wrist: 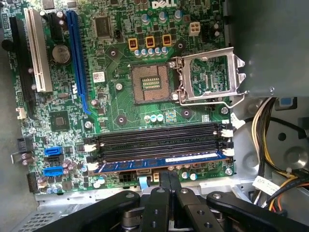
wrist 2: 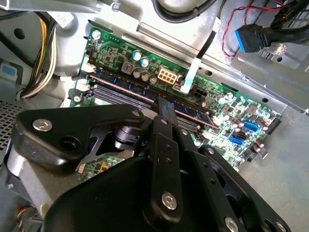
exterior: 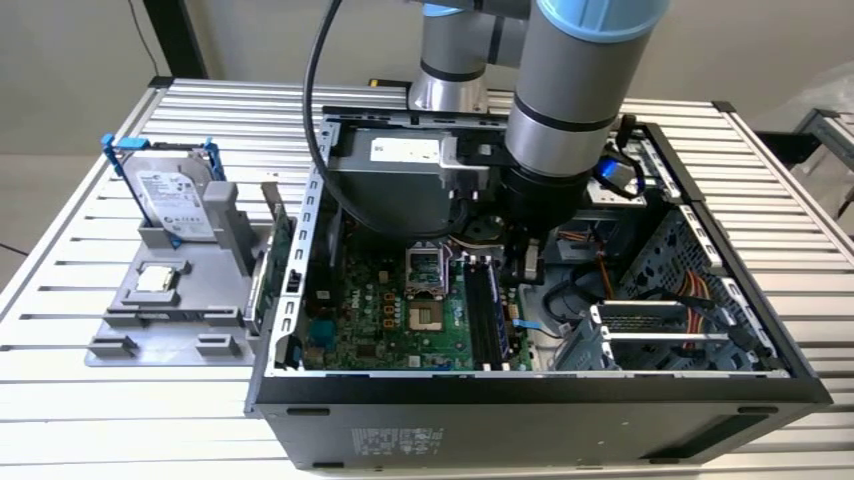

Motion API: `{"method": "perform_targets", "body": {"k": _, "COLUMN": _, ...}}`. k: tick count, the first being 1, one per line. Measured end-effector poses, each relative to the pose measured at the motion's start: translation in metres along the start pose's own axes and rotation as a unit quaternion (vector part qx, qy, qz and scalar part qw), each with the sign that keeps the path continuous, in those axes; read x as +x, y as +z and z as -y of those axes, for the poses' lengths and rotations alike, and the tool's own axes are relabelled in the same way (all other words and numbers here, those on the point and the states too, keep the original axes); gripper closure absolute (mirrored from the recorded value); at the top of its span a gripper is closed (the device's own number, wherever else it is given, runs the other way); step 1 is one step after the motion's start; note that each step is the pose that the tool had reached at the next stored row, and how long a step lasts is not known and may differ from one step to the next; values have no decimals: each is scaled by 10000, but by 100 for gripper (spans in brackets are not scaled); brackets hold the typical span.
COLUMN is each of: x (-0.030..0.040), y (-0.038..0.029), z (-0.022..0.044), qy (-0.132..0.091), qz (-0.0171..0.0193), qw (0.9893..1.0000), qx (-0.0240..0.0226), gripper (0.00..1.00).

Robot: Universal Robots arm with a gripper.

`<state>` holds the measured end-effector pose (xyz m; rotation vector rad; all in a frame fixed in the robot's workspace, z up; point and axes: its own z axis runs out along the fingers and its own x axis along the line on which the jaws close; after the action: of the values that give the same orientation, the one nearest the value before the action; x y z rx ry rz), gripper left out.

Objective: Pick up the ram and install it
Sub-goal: 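Press down the ram until it locks into place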

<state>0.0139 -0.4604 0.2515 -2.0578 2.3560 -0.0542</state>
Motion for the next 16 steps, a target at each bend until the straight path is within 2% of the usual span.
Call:
{"method": "perform_targets", "body": {"k": 9, "x": 0, "y": 78, "z": -4, "qy": -43, "qz": 1, "qw": 10000, "qx": 0, "gripper": 100}}
{"method": "perform_targets", "body": {"k": 16, "x": 15, "y": 102, "z": -4, "qy": -85, "qz": 3, "qw": 10000, "qx": 0, "gripper": 100}}
